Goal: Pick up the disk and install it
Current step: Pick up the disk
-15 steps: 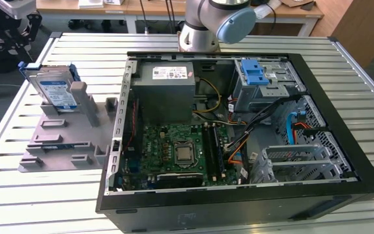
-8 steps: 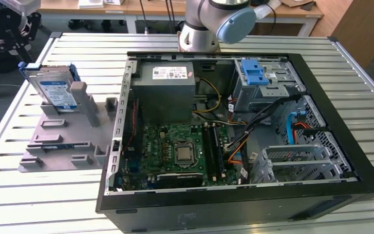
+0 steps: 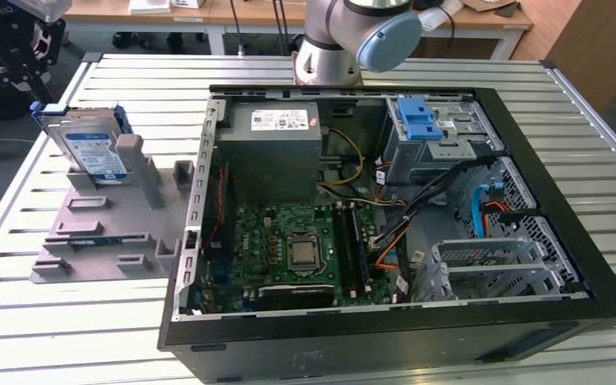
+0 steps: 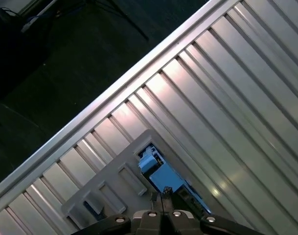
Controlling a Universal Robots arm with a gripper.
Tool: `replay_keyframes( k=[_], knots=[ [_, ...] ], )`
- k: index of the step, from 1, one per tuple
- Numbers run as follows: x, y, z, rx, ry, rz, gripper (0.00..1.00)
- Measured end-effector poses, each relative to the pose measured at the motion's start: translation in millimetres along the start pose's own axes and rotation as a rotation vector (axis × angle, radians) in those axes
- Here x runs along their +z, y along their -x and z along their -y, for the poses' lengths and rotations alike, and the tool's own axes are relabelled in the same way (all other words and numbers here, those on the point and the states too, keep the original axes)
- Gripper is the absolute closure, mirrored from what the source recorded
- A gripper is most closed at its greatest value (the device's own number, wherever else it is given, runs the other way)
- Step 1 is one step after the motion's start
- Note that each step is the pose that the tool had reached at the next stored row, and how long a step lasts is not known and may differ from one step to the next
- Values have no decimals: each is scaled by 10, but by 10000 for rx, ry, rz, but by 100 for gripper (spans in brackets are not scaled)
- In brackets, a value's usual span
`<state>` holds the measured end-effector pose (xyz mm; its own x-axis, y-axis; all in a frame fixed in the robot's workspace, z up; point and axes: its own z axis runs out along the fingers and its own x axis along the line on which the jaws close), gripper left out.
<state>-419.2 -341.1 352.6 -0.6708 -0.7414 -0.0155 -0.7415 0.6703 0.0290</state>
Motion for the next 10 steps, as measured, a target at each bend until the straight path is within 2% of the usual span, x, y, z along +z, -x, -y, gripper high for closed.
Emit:
replay_keyframes(
  k=[10],
  knots=[
    [2,0,0,-1441,22,-41,89]
  ],
)
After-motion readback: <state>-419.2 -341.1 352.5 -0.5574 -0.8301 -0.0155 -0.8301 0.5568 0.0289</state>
